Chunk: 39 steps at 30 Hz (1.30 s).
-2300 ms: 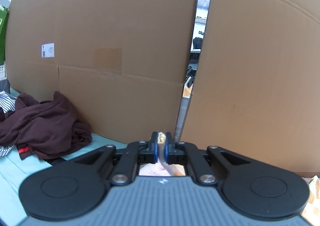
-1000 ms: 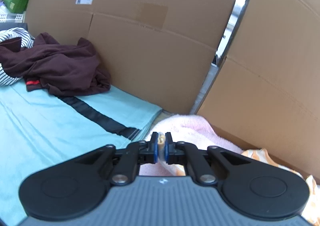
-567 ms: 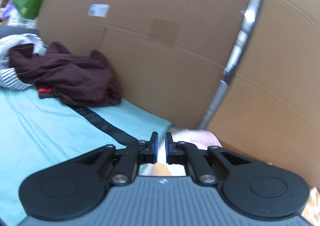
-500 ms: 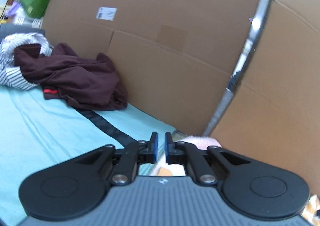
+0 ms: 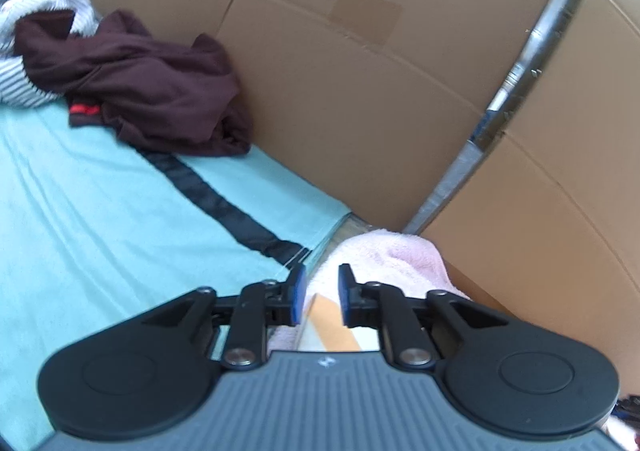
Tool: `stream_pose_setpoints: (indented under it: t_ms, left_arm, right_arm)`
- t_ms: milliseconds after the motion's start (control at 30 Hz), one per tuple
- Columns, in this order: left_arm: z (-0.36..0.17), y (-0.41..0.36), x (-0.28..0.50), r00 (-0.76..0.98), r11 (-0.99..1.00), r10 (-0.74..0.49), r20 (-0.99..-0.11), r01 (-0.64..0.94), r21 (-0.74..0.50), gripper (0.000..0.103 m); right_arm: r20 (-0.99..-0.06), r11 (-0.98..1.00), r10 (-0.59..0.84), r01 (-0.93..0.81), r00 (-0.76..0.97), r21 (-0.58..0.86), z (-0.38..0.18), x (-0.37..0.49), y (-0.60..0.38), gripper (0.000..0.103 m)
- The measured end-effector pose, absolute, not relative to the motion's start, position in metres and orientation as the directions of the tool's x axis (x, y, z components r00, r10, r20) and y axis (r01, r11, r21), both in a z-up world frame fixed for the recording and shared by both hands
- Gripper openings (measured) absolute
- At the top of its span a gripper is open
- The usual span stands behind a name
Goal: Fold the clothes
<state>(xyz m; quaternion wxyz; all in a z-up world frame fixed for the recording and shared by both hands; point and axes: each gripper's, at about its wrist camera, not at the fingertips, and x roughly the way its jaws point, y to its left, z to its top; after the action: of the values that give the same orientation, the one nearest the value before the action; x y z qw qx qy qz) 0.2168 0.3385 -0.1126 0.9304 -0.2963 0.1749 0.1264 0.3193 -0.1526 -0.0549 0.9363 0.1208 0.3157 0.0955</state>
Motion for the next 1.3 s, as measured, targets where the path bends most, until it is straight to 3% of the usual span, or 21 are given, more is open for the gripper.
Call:
stream_pose_setpoints:
  t_ms: [67, 167, 233, 300, 433, 533, 600, 633, 733, 800, 900, 967, 1133, 1233, 1300]
  left_arm:
    - [-0.114, 0.341, 0.218, 0.903, 0.785, 0.128, -0.409, -0.345, -0.515, 0.02]
    - [-0.116, 0.341, 0.222, 0.898, 0.786, 0.112, -0.426, -0.342, -0.515, 0.028]
    - [-0.117, 0.341, 0.225, 0.892, 0.788, 0.096, -0.441, -0.338, -0.514, 0.035]
    - [-0.119, 0.342, 0.232, 0.872, 0.8, 0.059, -0.487, -0.333, -0.5, 0.05]
    - [-0.113, 0.326, 0.246, 0.822, 0.878, 0.055, -0.567, -0.31, -0.364, 0.052]
    - [-0.109, 0.302, 0.252, 0.799, 0.932, 0.111, -0.591, -0.289, -0.216, 0.041]
    - [-0.106, 0.286, 0.253, 0.796, 0.952, 0.162, -0.584, -0.28, -0.119, 0.012]
    - [-0.104, 0.28, 0.253, 0.795, 0.957, 0.187, -0.577, -0.28, -0.077, 0.009]
    - [-0.097, 0.269, 0.247, 0.811, 0.955, 0.25, -0.528, -0.296, -0.002, 0.008]
    - [-0.091, 0.266, 0.245, 0.809, 0.94, 0.31, -0.5, -0.341, 0.03, 0.012]
    - [-0.084, 0.265, 0.243, 0.796, 0.915, 0.38, -0.471, -0.399, 0.062, 0.005]
    - [-0.083, 0.267, 0.242, 0.804, 0.926, 0.349, -0.481, -0.376, 0.044, 0.0]
    - [-0.084, 0.281, 0.236, 0.824, 0.951, 0.177, -0.539, -0.283, -0.121, 0.0]
    - [-0.085, 0.279, 0.233, 0.821, 0.954, 0.237, -0.519, -0.298, -0.036, 0.01]
    - [-0.088, 0.287, 0.237, 0.811, 0.957, 0.218, -0.543, -0.286, -0.042, 0.035]
  right_arm:
    - [-0.534, 0.908, 0.39, -0.214, 0.75, 0.361, -0.05, 0.294, -0.156, 0.02]
    - [-0.553, 0.899, 0.43, -0.279, 0.714, 0.338, -0.054, 0.257, -0.156, 0.025]
    - [-0.532, 0.889, 0.453, -0.318, 0.715, 0.33, -0.067, 0.241, -0.16, 0.027]
    - [-0.508, 0.88, 0.47, -0.337, 0.722, 0.334, -0.074, 0.231, -0.164, 0.026]
    - [-0.501, 0.883, 0.464, -0.337, 0.73, 0.327, -0.078, 0.234, -0.165, 0.032]
    - [-0.496, 0.875, 0.479, -0.35, 0.724, 0.334, -0.079, 0.238, -0.164, 0.038]
    - [-0.493, 0.87, 0.488, -0.356, 0.72, 0.34, -0.079, 0.238, -0.165, 0.038]
    - [-0.492, 0.868, 0.492, -0.36, 0.718, 0.344, -0.08, 0.238, -0.165, 0.04]
    - [-0.489, 0.862, 0.502, -0.369, 0.713, 0.348, -0.079, 0.238, -0.163, 0.048]
    - [-0.489, 0.862, 0.502, -0.372, 0.713, 0.343, -0.079, 0.236, -0.159, 0.048]
    - [-0.488, 0.86, 0.506, -0.372, 0.712, 0.349, -0.08, 0.235, -0.161, 0.049]
    - [-0.486, 0.858, 0.508, -0.372, 0.711, 0.354, -0.079, 0.234, -0.162, 0.049]
    - [-0.481, 0.851, 0.518, -0.369, 0.708, 0.373, -0.079, 0.233, -0.166, 0.049]
    - [-0.481, 0.851, 0.517, -0.368, 0.708, 0.374, -0.079, 0.235, -0.163, 0.049]
    - [-0.48, 0.852, 0.516, -0.368, 0.709, 0.372, -0.078, 0.234, -0.163, 0.049]
